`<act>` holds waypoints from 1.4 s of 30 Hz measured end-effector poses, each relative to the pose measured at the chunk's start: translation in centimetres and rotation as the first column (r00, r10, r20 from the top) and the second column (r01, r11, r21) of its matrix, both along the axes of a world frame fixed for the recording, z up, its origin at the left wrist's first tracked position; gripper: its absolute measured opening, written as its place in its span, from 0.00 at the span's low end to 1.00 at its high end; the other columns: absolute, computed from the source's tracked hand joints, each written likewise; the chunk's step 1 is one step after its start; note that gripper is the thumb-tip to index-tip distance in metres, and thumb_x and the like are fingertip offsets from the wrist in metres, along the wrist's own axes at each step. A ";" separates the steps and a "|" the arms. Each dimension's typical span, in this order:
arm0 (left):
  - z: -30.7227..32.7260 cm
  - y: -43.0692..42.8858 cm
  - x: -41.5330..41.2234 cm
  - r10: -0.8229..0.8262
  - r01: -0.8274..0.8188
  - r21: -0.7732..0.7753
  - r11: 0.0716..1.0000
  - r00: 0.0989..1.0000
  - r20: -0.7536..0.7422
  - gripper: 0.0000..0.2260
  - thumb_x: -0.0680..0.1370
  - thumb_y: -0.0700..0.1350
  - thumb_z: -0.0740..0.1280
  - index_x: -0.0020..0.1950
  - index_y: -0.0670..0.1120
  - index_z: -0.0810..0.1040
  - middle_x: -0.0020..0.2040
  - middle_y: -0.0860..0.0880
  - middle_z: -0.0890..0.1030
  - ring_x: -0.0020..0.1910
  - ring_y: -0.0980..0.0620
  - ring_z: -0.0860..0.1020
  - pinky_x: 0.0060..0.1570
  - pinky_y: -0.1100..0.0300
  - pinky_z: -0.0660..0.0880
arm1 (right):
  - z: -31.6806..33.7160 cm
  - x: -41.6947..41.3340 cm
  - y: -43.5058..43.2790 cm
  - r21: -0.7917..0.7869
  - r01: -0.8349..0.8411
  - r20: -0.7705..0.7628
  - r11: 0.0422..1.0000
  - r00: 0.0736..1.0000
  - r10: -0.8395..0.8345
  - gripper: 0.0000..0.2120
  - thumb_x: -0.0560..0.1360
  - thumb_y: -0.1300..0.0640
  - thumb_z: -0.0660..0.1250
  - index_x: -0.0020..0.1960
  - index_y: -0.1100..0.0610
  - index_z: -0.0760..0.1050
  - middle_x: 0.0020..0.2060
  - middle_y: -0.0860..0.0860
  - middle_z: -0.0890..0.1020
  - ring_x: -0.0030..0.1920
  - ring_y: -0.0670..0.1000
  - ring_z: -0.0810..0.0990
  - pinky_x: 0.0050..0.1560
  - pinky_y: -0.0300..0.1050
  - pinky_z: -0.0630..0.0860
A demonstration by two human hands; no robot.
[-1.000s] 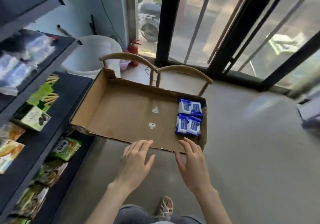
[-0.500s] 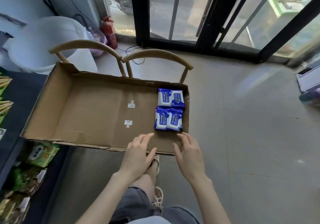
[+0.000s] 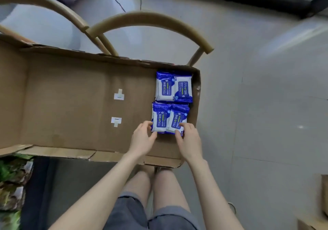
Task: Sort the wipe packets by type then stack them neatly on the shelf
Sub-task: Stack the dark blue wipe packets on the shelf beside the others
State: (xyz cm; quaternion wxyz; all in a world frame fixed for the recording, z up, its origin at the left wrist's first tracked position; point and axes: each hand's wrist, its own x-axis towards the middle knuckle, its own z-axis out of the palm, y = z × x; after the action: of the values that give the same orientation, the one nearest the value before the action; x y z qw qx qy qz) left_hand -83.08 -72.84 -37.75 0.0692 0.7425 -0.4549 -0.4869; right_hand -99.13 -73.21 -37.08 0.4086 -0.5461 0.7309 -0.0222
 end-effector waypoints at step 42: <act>0.6 4.7 2.1 0.767 -0.853 0.009 0.521 0.464 -0.443 0.03 0.79 0.43 0.64 0.47 0.47 0.76 0.41 0.54 0.83 0.39 0.56 0.81 0.40 0.61 0.77 | 0.1 1.5 -4.2 0.363 0.387 0.641 0.848 0.557 -0.529 0.15 0.72 0.69 0.69 0.57 0.60 0.71 0.47 0.53 0.85 0.44 0.51 0.85 0.39 0.44 0.81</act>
State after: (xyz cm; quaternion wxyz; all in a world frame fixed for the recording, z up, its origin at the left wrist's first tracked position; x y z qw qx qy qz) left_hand -80.98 -68.10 -37.14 0.4622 0.7421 -0.0701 -0.4804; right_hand -97.58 -77.43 -36.94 0.6887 -0.2431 0.6257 -0.2740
